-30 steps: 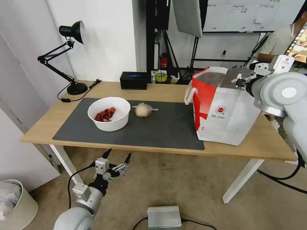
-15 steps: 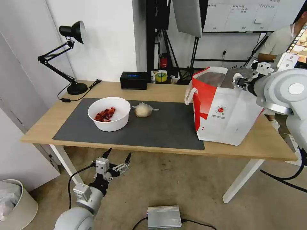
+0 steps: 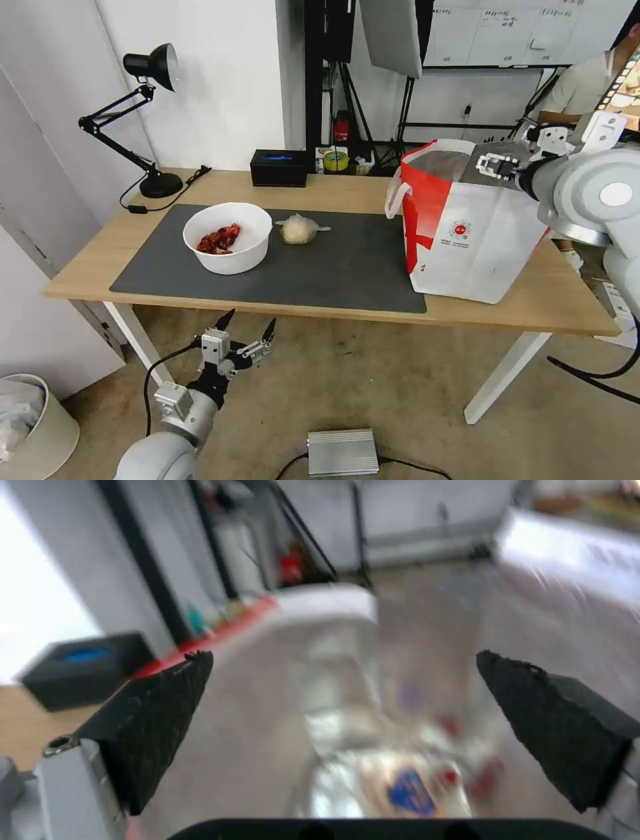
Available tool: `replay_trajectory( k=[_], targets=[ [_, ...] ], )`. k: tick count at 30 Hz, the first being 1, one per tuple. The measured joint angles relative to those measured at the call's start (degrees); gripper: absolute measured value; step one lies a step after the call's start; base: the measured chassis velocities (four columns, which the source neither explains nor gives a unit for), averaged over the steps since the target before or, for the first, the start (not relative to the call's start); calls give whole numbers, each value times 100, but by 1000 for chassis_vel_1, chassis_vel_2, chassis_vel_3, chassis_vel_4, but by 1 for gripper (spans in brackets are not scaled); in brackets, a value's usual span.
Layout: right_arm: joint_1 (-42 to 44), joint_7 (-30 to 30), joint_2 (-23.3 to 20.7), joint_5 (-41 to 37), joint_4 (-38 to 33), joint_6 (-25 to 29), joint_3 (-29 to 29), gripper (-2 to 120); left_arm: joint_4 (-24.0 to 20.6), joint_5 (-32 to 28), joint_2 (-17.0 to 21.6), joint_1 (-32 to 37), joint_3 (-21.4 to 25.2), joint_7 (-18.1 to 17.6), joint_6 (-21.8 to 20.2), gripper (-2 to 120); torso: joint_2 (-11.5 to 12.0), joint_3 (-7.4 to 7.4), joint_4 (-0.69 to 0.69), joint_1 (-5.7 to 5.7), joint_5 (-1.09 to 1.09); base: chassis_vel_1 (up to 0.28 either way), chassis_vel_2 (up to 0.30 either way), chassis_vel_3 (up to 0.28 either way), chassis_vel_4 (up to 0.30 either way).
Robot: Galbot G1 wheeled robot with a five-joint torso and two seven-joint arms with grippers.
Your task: Pick up the trash from the table and place it into the takeout bag.
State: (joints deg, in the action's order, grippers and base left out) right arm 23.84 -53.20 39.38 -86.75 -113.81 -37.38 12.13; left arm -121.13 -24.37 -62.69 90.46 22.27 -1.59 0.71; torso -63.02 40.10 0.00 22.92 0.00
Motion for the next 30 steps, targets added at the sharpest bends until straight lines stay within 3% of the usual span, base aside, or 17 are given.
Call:
replay_trajectory(
  k=[2, 6, 9, 10, 13, 20, 23, 30],
  targets=[
    [194, 699, -93, 647, -222, 294, 31, 100, -8, 8, -7, 7, 19, 0, 20, 100, 0, 0, 2, 0, -1, 0, 0, 0, 0],
    [452, 1335, -166, 1230, -371, 638, 64, 100, -9, 18, -7, 6, 39, 0, 27, 100, 0, 0, 1, 0, -2, 0, 0, 0, 0],
    [1033, 2357, -314, 2341, -588, 1329, 158, 100, -35, 18, 12, 5, 92, -1, 31, 100, 0, 0, 1, 0, 1, 0, 0, 0, 0],
    [1033, 2357, -314, 2341, -588, 1329, 158, 100, -35, 18, 12, 5, 92, -1, 31, 100, 0, 0, 1, 0, 1, 0, 0, 0, 0],
    [1795, 3366, -445, 2986, -995, 2028, 258, 100, -65, -5, 3, 43, 237, 50, 235, 100, 0, -1, -1, 0, -1, 0, 0, 0, 0],
    [2474, 3923, -360, 3403, -1267, 2411, 169, 100, -272, -79, -167, 203, 491, 84, 330, 100, 0, 0, 0, 0, -1, 0, 0, 0, 0],
    [3041, 4160, -245, 3806, -1237, 3049, 210, 100, -290, -110, -187, 220, 539, 81, 330, 100, -1, 0, 0, 0, 0, 0, 0, 0, 0],
    [4143, 4169, 121, 4582, -1172, 3983, 305, 100, -261, -114, -195, 262, 594, 80, 375, 100, 0, 0, 0, 0, 0, 0, 0, 0, 0]
  ],
)
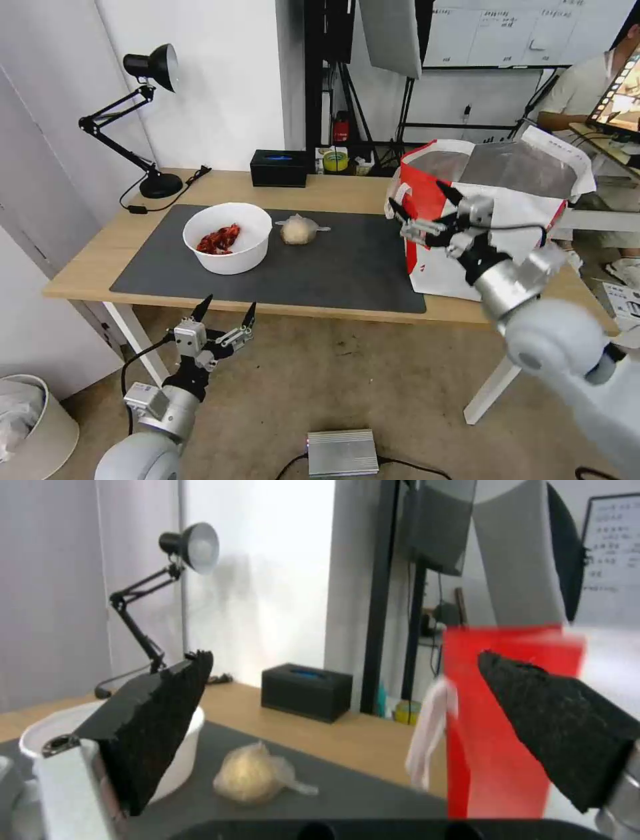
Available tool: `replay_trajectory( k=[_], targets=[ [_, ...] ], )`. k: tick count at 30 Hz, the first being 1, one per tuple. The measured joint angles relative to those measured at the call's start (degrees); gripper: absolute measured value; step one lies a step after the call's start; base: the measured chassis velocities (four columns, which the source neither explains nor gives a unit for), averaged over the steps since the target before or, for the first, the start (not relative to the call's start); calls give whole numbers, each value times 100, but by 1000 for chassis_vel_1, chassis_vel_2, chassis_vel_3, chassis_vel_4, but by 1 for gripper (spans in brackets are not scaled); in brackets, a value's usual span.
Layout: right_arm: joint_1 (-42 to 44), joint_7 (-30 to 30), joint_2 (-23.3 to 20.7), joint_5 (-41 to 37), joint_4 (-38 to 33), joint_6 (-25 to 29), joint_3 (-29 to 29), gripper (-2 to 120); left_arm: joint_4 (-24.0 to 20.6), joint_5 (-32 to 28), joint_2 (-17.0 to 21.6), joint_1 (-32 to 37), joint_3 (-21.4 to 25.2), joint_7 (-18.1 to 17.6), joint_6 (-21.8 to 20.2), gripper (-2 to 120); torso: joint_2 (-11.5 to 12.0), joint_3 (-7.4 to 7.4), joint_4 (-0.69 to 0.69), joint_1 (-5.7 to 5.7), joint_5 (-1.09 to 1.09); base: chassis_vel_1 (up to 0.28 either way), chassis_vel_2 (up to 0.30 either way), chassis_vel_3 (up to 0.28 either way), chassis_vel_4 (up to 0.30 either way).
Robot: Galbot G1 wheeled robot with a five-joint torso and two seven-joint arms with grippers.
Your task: Pick up the trash from the table and place it into the takeout bag.
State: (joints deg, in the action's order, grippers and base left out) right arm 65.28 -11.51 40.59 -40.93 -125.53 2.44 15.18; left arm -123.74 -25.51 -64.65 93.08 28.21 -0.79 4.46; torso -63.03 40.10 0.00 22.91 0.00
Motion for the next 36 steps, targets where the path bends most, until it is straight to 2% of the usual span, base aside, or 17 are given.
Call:
replay_trajectory(
  k=[4, 7, 17, 36],
  targets=[
    [442, -131, 155, 265, 14, 287, 3, 100, 2, 0, 5, 6, 30, -2, 21, 100, 0, 0, 0, 0, 0, 0, 0, 0, 0],
    [1038, -353, 438, 725, 29, 656, -3, 100, 0, -34, 14, 11, 72, -2, 24, 100, 0, 0, 0, 0, 0, 0, 0, 0, 0],
    [2056, -520, 994, 1406, 201, 1000, -29, 100, -2, -133, 42, 18, 55, -2, 10, 100, 0, 0, 0, 0, -1, 0, 0, 0, 0],
    [2482, -626, 1297, 1640, 501, 1096, -125, 100, 103, -116, 60, 10, 43, 27, -134, 100, 0, 0, 0, 1, 0, 0, 0, 0, 0]
  ],
)
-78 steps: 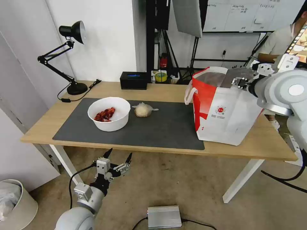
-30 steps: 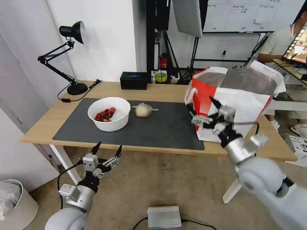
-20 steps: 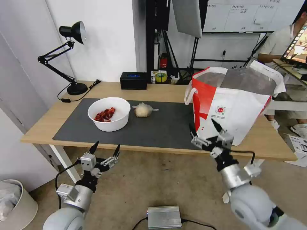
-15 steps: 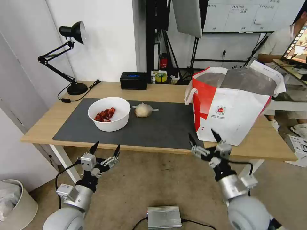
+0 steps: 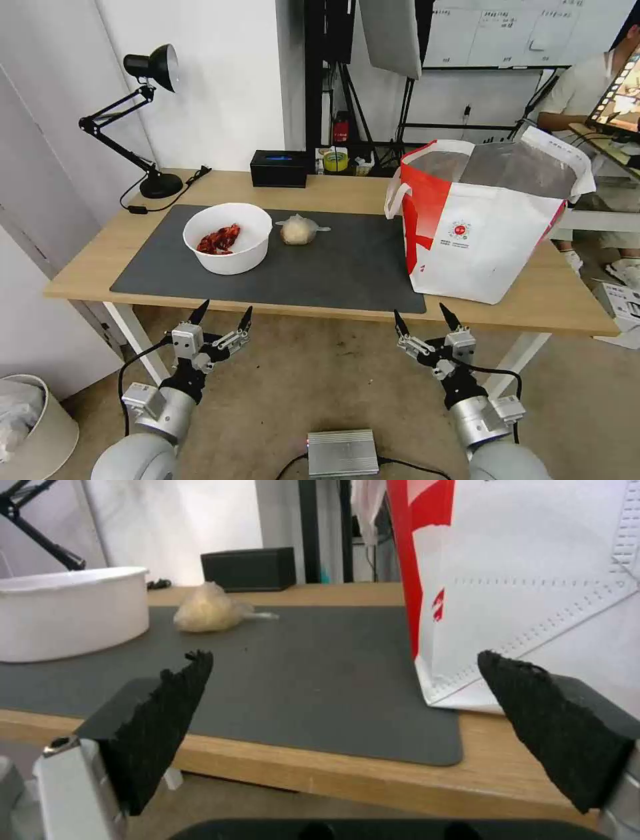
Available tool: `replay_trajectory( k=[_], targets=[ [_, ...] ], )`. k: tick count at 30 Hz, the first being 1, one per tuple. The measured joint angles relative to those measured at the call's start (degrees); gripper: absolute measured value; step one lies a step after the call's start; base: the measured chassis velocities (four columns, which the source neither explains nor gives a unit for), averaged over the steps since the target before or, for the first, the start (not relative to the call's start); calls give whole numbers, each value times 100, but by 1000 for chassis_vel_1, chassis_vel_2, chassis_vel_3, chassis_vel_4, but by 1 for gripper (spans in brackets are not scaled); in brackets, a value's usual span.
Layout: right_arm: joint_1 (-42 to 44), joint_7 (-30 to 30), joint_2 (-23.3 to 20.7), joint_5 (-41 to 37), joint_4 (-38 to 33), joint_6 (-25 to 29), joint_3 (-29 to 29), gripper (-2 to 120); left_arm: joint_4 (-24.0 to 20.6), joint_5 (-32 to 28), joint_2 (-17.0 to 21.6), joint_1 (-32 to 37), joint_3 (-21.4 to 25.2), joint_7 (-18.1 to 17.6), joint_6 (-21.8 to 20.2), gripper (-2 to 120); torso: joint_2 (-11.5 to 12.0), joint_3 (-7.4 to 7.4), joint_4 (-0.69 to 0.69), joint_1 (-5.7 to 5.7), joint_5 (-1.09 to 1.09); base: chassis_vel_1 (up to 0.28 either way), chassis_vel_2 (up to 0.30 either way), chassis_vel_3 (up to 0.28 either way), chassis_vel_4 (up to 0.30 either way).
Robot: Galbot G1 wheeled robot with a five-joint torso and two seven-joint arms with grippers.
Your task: Pick up the trash from the table and place it into the takeout bag.
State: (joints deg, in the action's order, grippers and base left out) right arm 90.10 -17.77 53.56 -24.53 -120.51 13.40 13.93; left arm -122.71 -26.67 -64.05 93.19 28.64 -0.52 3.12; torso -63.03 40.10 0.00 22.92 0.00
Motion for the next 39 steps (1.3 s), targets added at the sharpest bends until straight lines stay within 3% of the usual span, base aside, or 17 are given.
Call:
replay_trajectory(
  k=[19, 25, 34, 39],
  targets=[
    [-137, 81, 124, 53, 101, -21, -72, 100, 58, 9, 1, -52, -30, 6, 9, 100, 0, 0, -1, 0, 0, 0, 0, 0, 0],
    [-1423, 708, -187, -1008, 129, -401, -280, 100, 60, -11, 92, -159, -140, 1, 21, 100, 1, 1, 1, 0, 1, 0, 0, 0, 0],
    [-3010, 1057, -594, -1971, 545, -992, -673, 100, 126, -11, 123, -236, -293, 0, 21, 100, 1, 1, 1, 0, -1, 0, 0, 0, 0],
    [-3991, 1261, -627, -2323, 1141, -1183, -1334, 100, 160, -9, 110, -218, -272, -5, 22, 100, 1, 1, 0, 0, -1, 0, 0, 0, 0]
  ],
)
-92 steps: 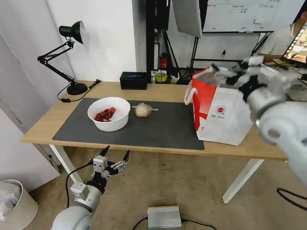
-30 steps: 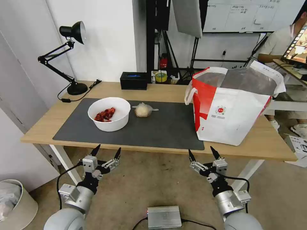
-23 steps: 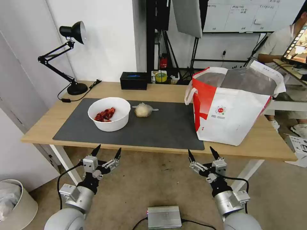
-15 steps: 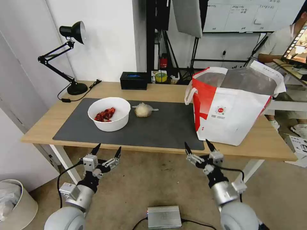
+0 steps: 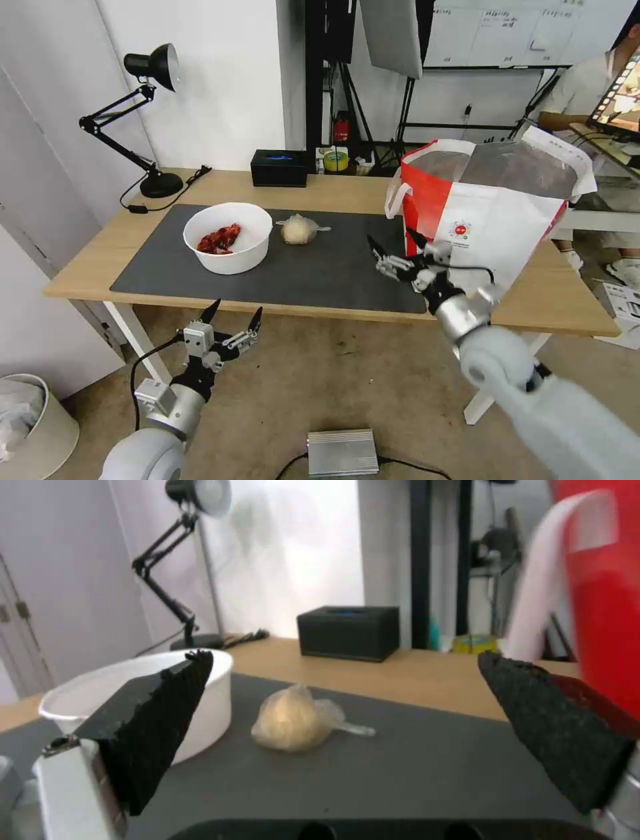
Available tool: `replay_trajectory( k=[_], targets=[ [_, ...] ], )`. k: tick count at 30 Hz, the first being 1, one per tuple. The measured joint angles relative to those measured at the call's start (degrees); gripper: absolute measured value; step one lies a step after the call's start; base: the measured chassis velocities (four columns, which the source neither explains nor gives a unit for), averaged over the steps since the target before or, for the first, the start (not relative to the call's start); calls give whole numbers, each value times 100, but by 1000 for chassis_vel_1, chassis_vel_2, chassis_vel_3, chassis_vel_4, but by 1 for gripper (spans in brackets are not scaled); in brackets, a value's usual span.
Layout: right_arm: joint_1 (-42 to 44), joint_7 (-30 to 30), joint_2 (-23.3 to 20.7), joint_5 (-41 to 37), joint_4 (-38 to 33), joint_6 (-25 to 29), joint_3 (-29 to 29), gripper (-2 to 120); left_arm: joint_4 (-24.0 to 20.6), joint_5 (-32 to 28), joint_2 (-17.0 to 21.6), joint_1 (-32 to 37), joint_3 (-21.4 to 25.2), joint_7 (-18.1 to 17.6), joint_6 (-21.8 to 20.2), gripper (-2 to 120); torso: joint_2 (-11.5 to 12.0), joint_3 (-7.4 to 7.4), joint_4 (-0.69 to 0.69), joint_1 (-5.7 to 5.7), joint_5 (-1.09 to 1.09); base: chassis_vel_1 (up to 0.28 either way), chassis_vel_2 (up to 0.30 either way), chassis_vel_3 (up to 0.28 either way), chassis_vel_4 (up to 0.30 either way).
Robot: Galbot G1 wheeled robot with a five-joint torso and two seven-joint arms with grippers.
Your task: Pick up the trash from the table and place it into the takeout bag.
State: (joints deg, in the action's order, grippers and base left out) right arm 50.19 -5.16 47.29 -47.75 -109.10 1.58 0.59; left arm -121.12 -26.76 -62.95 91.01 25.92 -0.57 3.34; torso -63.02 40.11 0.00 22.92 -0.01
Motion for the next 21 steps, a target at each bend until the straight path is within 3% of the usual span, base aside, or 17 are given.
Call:
replay_trajectory(
  k=[8, 11, 21],
  targets=[
    [-1383, 68, 517, -242, 1145, -269, -1024, 100, -14, 14, -90, 32, 68, -4, 0, 100, 0, 0, 0, 0, 2, 0, 0, 0, 0],
    [-2140, 54, 818, -389, 1717, -612, -1506, 100, -15, 33, -129, 94, 134, -8, -1, 100, 0, 0, -1, 0, 0, 0, 0, 0, 0],
    [-3120, 83, 1540, -405, 2783, -1538, -2107, 100, 26, 88, -194, 139, 177, -10, 0, 100, 0, 0, 0, 0, 0, 0, 0, 0, 0]
  ],
)
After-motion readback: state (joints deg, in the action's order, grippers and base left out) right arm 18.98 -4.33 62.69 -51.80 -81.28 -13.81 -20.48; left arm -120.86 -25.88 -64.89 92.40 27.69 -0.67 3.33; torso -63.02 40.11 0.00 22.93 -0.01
